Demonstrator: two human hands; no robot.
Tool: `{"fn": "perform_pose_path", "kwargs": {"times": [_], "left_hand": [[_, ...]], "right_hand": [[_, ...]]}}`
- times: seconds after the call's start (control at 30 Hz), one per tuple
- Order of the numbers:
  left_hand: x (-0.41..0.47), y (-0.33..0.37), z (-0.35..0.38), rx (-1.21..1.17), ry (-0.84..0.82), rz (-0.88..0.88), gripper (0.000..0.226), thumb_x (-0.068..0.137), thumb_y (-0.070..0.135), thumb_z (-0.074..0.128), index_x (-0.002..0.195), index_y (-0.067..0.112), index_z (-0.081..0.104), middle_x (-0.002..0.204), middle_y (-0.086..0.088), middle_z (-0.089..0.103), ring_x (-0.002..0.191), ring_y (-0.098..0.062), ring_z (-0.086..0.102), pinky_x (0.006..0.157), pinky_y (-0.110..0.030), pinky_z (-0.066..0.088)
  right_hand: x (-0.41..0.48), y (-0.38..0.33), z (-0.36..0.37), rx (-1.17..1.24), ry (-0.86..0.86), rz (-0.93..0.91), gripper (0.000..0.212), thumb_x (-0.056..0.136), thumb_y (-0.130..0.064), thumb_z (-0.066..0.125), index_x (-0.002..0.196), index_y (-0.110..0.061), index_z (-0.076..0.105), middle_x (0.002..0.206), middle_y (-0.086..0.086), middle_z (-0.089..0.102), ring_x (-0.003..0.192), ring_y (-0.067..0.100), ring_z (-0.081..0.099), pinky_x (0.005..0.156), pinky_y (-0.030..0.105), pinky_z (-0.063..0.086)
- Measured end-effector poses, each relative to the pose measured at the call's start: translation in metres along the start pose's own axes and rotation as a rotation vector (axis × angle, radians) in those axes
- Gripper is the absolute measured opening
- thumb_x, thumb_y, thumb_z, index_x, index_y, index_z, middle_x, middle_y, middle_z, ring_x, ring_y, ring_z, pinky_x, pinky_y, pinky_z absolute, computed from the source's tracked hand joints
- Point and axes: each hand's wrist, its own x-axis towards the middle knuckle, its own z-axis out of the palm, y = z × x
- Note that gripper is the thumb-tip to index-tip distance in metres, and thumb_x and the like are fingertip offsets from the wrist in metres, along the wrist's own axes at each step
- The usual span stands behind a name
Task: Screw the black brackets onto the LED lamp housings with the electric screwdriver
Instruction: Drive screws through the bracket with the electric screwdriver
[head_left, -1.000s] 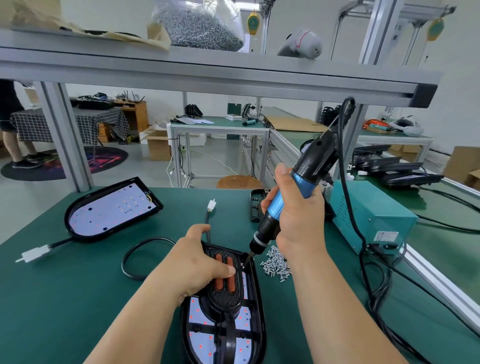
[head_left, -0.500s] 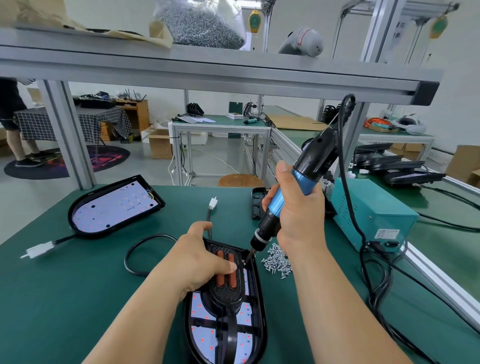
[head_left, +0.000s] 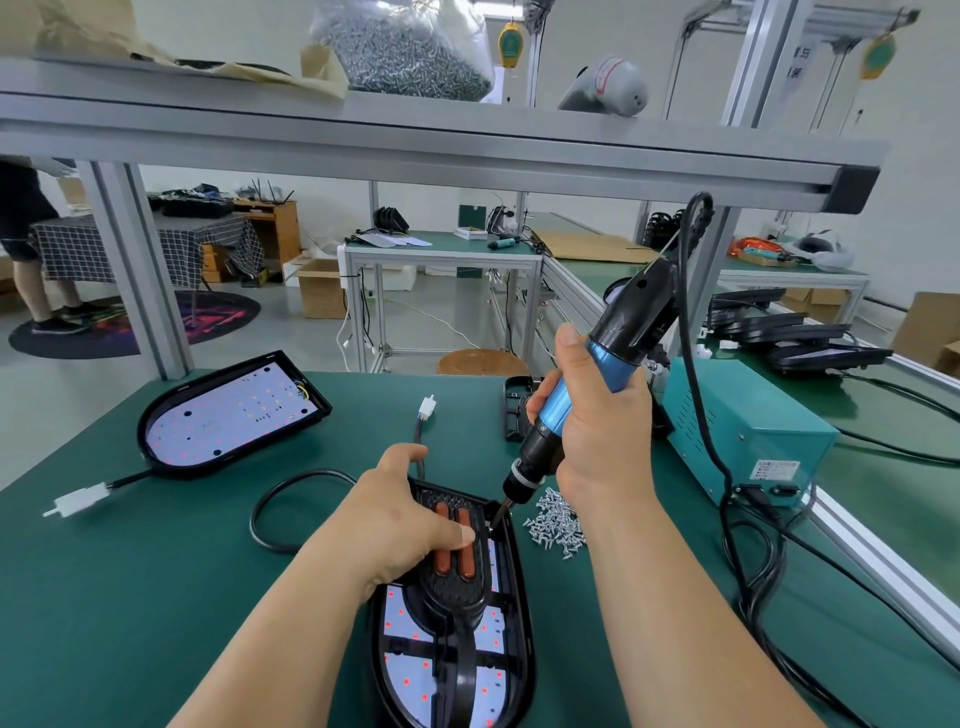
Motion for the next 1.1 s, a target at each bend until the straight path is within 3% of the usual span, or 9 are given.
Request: {"fn": "perform_pose_path", "kwargs": {"times": [0.33,0.9,1.0,1.1], "left_hand": [[-0.001,0.0,0.0,0.026,-0.013,-0.002,0.086,0.072,0.012,0.085,0.141,0.031,0.039,0.116,-0.008,0.059,0.09,-0.025,0.067,0.081,-0.034,0.056],[0.003,-0.004,-0.001,0.031,-0.022,-0.001,0.085,0.073,0.015,0.085,0.141,0.033,0.038,0.104,0.002,0.057,0.084,-0.017,0.064,0.065,-0.024,0.049],[0.003,-0.006,-0.004,0.015,-0.019,-0.008,0.085,0.073,0.014,0.085,0.141,0.034,0.038,0.097,0.005,0.058,0.073,-0.014,0.064,0.057,-0.023,0.045],[0.011,-0.013,-0.014,-0.018,0.07,0.003,0.085,0.071,0.011,0.086,0.14,0.031,0.04,0.074,0.002,0.068,0.054,-0.007,0.064,0.051,-0.02,0.043]], "right_hand": [[-0.001,0.001,0.0,0.009,-0.058,-0.011,0.043,0.08,-0.039,0.075,0.097,-0.006,0.052,0.055,0.001,0.052,0.047,0.017,0.052,0.05,0.027,0.048],[-0.004,0.002,0.004,-0.015,-0.075,-0.053,0.038,0.081,-0.034,0.071,0.095,-0.003,0.053,0.059,0.004,0.053,0.048,0.017,0.052,0.05,0.026,0.047],[-0.001,-0.002,0.002,0.017,-0.017,-0.043,0.031,0.081,-0.035,0.075,0.087,-0.012,0.054,0.057,0.005,0.053,0.047,0.02,0.051,0.049,0.026,0.046],[0.007,-0.016,-0.004,0.165,0.128,-0.051,0.031,0.078,-0.037,0.077,0.088,-0.018,0.055,0.057,0.003,0.053,0.046,0.018,0.05,0.05,0.027,0.047]]}}
